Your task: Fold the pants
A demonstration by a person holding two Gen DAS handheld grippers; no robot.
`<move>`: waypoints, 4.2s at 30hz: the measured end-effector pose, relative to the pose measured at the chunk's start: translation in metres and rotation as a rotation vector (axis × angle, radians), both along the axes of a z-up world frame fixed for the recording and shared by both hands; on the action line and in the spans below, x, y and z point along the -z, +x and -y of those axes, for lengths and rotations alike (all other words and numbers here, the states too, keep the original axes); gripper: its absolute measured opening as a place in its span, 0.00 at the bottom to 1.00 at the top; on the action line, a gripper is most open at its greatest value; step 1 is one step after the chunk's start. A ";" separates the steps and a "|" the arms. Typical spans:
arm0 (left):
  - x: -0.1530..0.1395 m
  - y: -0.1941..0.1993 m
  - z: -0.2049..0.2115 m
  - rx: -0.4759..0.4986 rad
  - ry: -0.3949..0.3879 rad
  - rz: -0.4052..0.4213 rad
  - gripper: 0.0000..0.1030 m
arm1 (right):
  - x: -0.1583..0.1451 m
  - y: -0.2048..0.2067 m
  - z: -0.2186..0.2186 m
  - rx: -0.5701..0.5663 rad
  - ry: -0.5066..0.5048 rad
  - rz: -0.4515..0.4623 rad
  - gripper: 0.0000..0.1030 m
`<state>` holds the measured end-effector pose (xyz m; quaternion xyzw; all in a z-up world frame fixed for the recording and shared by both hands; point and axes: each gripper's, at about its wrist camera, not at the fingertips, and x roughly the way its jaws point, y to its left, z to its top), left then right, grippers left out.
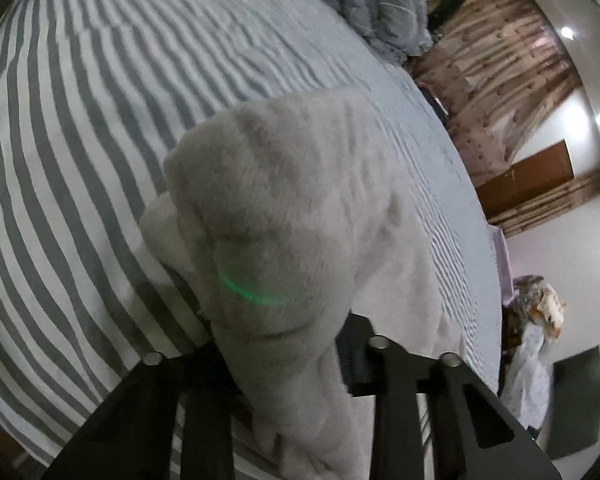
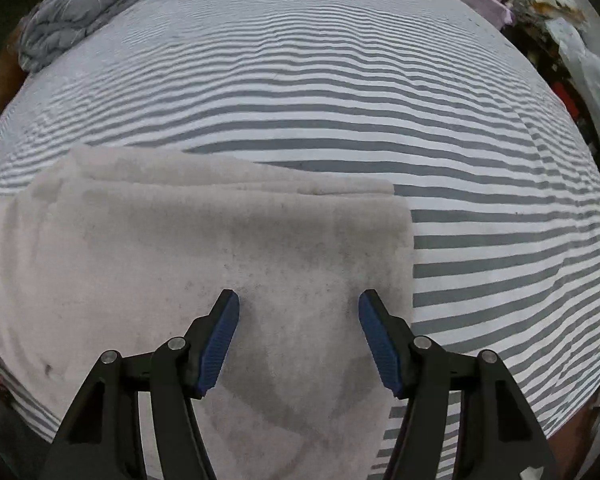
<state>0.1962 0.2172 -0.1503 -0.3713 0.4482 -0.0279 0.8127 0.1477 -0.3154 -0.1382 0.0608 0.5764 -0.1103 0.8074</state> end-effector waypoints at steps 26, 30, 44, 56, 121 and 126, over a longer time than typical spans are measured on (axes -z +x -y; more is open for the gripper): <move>-0.161 -0.052 0.301 0.550 0.387 0.364 0.16 | -0.079 -0.100 0.102 0.198 0.289 0.262 0.64; -0.127 -0.083 0.382 0.745 0.507 0.362 0.16 | -0.069 -0.124 0.128 0.236 0.319 0.261 0.64; -0.048 -0.141 0.445 0.944 0.806 0.353 0.23 | -0.026 -0.119 0.145 0.262 0.544 0.245 0.65; -0.063 -0.148 0.424 0.948 0.763 0.296 0.44 | -0.061 -0.104 0.112 0.174 0.529 0.281 0.65; -0.039 -0.100 0.289 0.785 0.683 0.112 0.78 | -0.117 -0.113 -0.024 -0.139 0.117 0.365 0.30; -0.038 -0.098 0.290 0.782 0.691 0.106 0.79 | -0.103 -0.101 -0.039 -0.185 0.086 0.292 0.29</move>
